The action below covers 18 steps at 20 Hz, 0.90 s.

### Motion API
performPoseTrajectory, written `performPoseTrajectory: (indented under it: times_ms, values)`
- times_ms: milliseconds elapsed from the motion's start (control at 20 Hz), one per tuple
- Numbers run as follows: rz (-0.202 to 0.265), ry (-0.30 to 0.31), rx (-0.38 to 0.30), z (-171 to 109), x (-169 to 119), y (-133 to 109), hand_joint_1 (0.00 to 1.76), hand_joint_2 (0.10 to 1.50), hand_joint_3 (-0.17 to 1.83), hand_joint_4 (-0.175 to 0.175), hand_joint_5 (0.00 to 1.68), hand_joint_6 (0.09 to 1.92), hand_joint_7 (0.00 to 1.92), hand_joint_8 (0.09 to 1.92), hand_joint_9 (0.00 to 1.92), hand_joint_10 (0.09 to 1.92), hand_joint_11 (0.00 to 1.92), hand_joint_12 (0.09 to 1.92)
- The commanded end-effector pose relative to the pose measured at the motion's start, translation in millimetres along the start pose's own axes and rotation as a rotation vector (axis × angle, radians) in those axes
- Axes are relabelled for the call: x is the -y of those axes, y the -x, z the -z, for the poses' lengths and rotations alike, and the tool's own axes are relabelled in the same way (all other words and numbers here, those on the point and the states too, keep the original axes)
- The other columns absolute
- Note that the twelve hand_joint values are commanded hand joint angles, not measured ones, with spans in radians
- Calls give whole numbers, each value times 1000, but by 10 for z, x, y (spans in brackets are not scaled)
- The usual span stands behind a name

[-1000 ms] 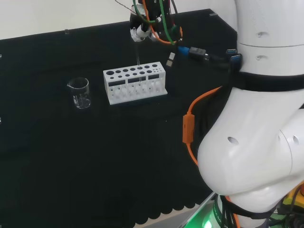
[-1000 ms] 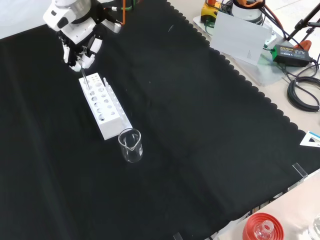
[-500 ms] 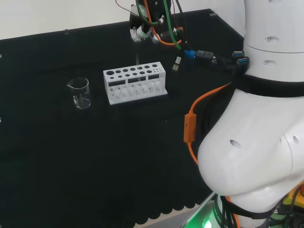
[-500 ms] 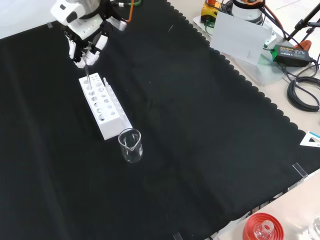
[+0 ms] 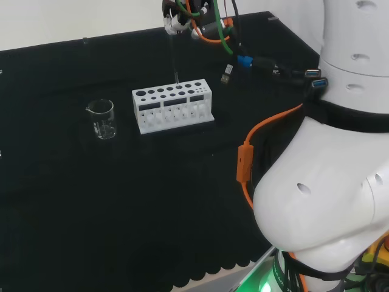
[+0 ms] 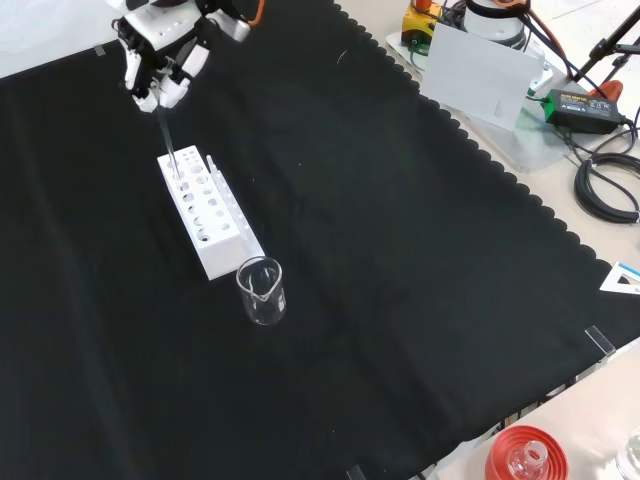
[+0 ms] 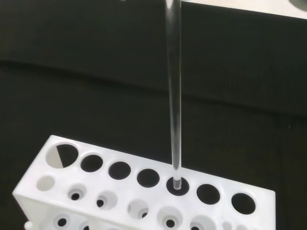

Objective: Take the glass rod from the white test tube rack.

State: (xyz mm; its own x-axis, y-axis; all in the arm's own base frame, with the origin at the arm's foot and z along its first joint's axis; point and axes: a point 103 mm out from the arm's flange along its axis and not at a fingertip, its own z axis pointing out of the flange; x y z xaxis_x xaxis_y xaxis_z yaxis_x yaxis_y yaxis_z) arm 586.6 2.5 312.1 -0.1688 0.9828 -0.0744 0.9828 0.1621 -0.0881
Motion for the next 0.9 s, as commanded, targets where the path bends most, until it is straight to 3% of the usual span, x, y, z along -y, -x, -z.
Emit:
performPoseTrajectory:
  times_ms: [50, 700, 800, 900]
  values:
    - [10, 31, -19, 256, 236, -67, 1205, 1120, -175, -175, 1151, 764, 1635, 651, 1792, 475, 1683, 611]
    - [6, 84, -17, 420, 564, -51, 1206, 1118, -175, -175, 1155, 757, 1638, 650, 1798, 472, 1688, 615]
    - [-36, 68, 2, 408, 581, -40, 1206, 1117, -175, -175, 1156, 756, 1638, 650, 1799, 471, 1688, 616]
    - [-42, 64, 9, 402, 575, -66, 1206, 1117, -175, -175, 1156, 755, 1639, 650, 1800, 470, 1689, 616]
